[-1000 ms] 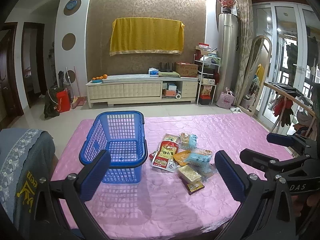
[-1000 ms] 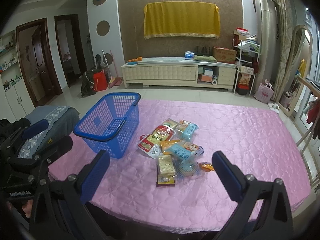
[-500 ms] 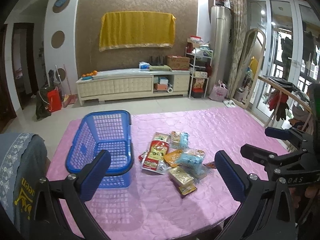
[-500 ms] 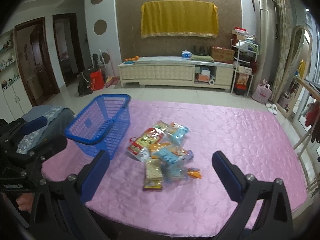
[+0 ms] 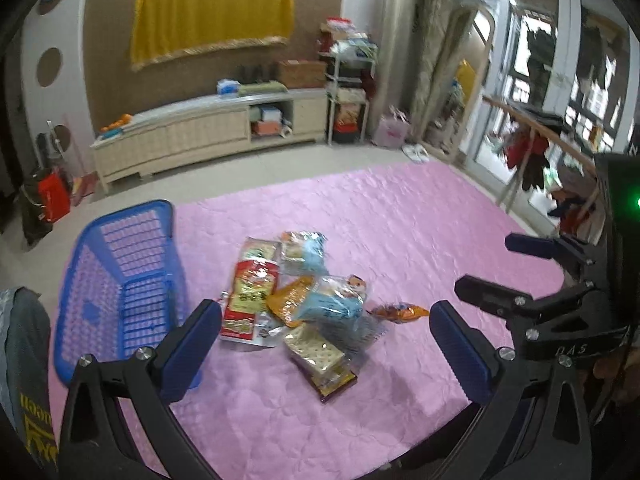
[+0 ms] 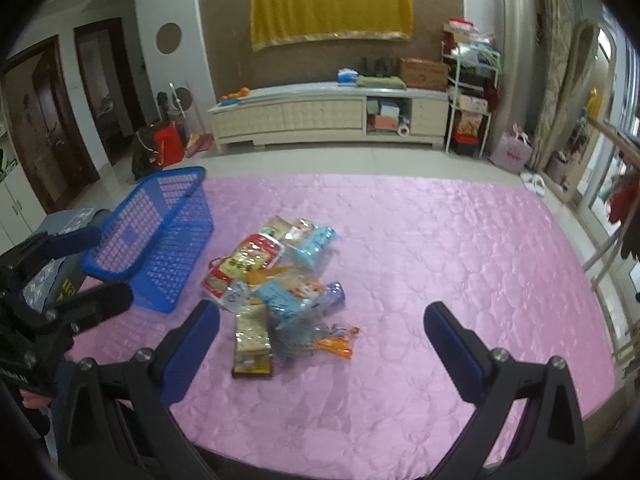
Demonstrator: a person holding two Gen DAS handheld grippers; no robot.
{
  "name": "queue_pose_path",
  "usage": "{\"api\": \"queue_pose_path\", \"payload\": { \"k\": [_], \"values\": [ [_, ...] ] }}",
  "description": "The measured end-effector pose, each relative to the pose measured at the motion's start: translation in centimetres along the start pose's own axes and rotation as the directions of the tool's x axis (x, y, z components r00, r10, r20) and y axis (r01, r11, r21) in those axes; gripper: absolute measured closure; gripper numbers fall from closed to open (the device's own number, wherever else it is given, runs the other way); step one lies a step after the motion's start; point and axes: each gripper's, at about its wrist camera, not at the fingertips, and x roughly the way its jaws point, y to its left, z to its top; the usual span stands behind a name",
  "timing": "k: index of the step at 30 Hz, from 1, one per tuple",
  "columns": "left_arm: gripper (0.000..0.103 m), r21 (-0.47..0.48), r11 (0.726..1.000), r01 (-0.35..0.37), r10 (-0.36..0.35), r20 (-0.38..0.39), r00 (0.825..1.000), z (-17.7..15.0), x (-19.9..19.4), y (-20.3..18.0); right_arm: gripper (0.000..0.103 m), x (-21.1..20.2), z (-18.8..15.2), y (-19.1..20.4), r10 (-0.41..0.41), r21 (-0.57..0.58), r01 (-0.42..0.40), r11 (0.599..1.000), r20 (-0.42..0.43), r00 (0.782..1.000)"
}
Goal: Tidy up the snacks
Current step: 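Reach the left tool down to the blue Dan Huang Su cake pack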
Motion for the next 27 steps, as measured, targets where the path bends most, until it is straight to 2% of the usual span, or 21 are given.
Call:
{"api": "queue_pose_path", "payload": {
  "k": [3,9,15,23,25,27],
  "values": [
    [0.000,0.036,0.999,-0.011,0.013,-0.055,0.998,0.3,2.5,-0.6,0.000,1.2,-0.1,-1.2,-0.010,0.028,0.011,1.000,-0.021,1.000],
    [0.000,0.077,0.996,0.047,-0.037,-0.134,0.990,0.8,6.8,-1.2,0.000,4.5,-0.3,-3.4,-0.038,0.073,0.043,0.996,-0.071,0.997],
    [0.000,0.112,0.989,0.100,-0.074,-0.211,0.975,1.4,11.0,-1.1,0.000,7.6,-0.7,-4.7,-0.068,0.092,0.078,0.993,-0.111,0.991],
    [0.000,0.088,0.980,0.180,-0.141,-0.335,0.931,1.9,16.4,-0.3,0.000,11.3,-1.3,-6.6,-0.069,0.138,0.092,0.986,-0.162,0.984],
    [0.000,0.102,0.973,0.209,-0.160,-0.359,0.920,2.0,17.1,-0.6,0.000,11.9,-1.6,-7.0,-0.079,0.141,0.103,0.985,-0.170,0.982],
    [0.000,0.136,0.968,0.211,-0.146,-0.378,0.914,1.9,17.4,-1.2,0.000,12.4,-1.8,-7.6,-0.076,0.158,0.106,0.982,-0.181,0.980]
  ]
}}
